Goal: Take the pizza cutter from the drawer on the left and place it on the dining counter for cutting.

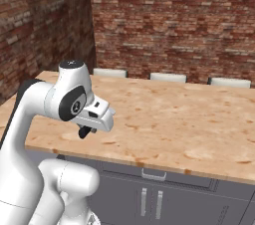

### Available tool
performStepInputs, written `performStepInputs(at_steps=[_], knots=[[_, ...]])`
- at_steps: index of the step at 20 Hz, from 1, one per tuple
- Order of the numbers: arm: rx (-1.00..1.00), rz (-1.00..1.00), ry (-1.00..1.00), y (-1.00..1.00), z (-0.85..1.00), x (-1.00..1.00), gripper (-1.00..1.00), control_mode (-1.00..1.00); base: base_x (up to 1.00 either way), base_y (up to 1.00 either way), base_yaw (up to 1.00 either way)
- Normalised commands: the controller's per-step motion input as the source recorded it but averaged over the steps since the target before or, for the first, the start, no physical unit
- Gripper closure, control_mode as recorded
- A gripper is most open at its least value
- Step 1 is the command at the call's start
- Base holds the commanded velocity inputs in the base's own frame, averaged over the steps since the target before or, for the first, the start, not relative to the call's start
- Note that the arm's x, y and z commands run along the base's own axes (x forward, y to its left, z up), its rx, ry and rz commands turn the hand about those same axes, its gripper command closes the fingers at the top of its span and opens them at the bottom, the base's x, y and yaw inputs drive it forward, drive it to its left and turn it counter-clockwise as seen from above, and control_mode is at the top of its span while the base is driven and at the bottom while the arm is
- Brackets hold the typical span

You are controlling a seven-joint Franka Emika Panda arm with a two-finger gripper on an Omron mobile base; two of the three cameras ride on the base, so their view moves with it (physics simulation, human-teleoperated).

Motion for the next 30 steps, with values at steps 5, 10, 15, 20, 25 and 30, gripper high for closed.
performStepInputs(at_steps=[5,10,15,20,25,30], knots=[[0.0,0.0,0.0,0.0,0.0,0.0,1.0,-1.0,0.0,0.0,0.0],[0.0,0.0,0.0,0.0,0.0,0.0,1.0,1.0,-0.04,-0.08,-0.01],[0.0,0.0,0.0,0.0,0.0,0.0,1.0,1.0,-0.23,-0.71,-0.37],[0.0,0.0,0.0,0.0,0.0,0.0,1.0,1.0,-0.03,-0.62,-0.7],[0.0,0.0,0.0,0.0,0.0,0.0,1.0,1.0,0.0,-0.57,-0.74],[0.0,0.0,0.0,0.0,0.0,0.0,1.0,1.0,0.04,-0.55,-0.77]])
